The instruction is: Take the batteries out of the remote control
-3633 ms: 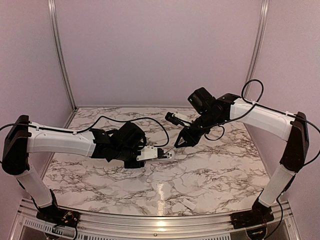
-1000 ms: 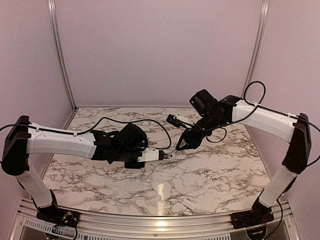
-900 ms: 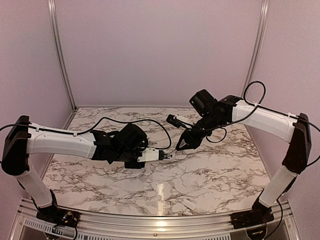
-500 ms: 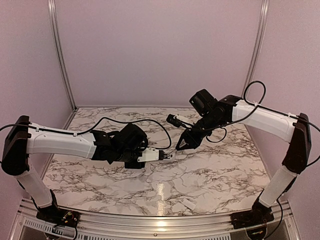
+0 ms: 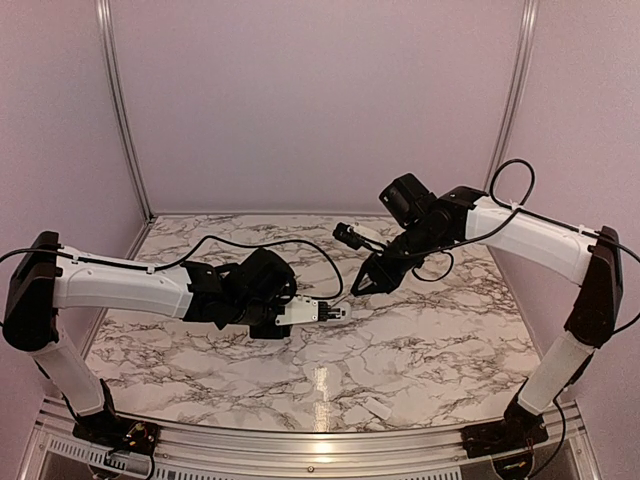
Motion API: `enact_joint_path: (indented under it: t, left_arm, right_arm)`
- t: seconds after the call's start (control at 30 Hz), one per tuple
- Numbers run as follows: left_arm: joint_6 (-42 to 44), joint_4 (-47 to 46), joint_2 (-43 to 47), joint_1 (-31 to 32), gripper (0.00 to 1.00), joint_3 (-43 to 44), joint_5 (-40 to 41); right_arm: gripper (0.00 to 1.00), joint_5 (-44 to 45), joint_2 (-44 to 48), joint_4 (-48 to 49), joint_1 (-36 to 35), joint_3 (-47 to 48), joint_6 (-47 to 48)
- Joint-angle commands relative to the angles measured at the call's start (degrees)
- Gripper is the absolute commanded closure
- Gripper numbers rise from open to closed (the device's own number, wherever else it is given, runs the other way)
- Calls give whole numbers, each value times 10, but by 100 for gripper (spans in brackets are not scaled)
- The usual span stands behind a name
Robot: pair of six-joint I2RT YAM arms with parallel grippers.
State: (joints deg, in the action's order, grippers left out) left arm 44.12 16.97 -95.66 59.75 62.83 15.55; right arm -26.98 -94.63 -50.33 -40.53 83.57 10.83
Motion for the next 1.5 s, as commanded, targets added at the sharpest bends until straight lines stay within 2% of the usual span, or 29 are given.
enact_joint_path:
  t: [0.0,0.97,1.47]
  left_arm:
    - [-7,-15,14,4,100,-5,0]
    - [12,-20,13,13,100,25,22]
    - [79,-73,6,19,100,-9,60]
  right_arm:
    - [100,3,7,-8,-2,11,7]
    - [100,11,-21,-4,-13,-25,4]
    - [100,-2,-61,-15,-17,10,4]
